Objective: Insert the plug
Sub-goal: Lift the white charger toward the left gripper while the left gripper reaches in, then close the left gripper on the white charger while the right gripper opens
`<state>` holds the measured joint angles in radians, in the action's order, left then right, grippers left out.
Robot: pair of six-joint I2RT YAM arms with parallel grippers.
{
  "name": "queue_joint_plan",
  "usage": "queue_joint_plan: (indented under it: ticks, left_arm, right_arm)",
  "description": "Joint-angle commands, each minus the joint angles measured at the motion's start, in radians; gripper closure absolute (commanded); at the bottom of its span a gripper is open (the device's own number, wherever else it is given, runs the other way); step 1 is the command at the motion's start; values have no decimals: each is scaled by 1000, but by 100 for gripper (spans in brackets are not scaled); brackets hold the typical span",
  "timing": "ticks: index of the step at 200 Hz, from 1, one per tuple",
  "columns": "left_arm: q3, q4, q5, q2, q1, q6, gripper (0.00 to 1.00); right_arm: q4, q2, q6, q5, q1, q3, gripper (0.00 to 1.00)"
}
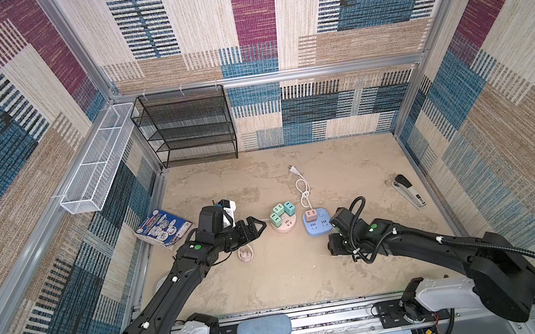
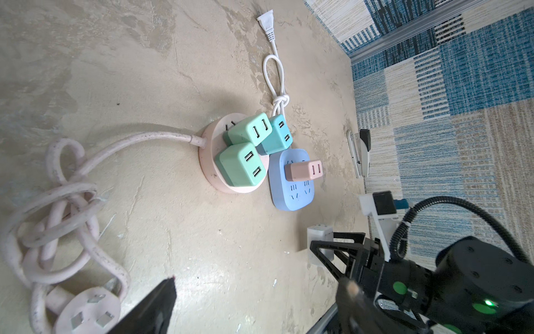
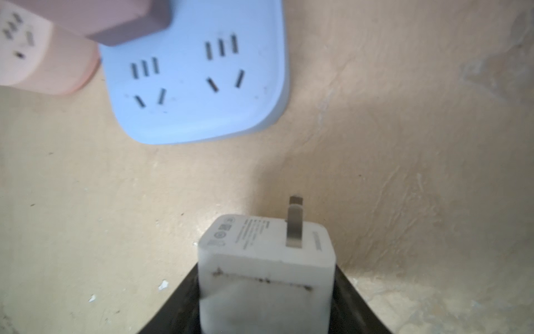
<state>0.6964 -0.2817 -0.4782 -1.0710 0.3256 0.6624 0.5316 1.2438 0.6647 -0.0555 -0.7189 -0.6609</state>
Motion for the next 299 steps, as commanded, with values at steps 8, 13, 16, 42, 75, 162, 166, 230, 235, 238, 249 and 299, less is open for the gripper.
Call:
queue_joint_plan:
  ticks: [8, 13, 16, 42, 75, 162, 166, 230, 235, 238, 249, 299]
  left_arm:
    - [-4, -3, -26, 6, 3, 6, 11]
    - [-4, -3, -27, 8, 5, 6, 11]
    - [-4, -4, -28, 9, 6, 6, 11]
    - [-10, -4, -42, 24, 16, -1, 12]
    - [-20, -15, -64, 66, 31, -14, 13]
    - [1, -24, -124, 97, 175, -68, 18]
    - [4, -25, -121, 94, 183, -70, 19]
    - [16, 44, -144, 32, 246, -61, 20]
    - [15, 54, -150, 25, 248, -57, 20]
    - [15, 61, -152, 22, 249, -54, 21]
    - [17, 79, -154, 9, 256, -46, 22]
    - [35, 129, -176, -54, 277, -24, 28]
  right_arm:
    - [-89, -75, -139, 22, -57, -17, 74]
    - [-98, -83, -154, 11, -73, -22, 75]
    - [-102, -86, -167, 8, -82, -25, 76]
    - [-156, -101, -277, -17, -175, -49, 79]
    - [-236, -112, -397, 5, -249, -63, 79]
    - [-277, -30, -540, 77, -263, -164, 81]
    - [-279, -30, -541, 80, -263, -166, 81]
    - [-269, -8, -549, 122, -272, -203, 82]
    - [-268, -5, -549, 123, -274, -206, 82]
    - [-268, -5, -549, 125, -275, -207, 82]
    - [-266, -1, -550, 132, -277, -210, 82]
    - [-254, 21, -557, 131, -293, -223, 82]
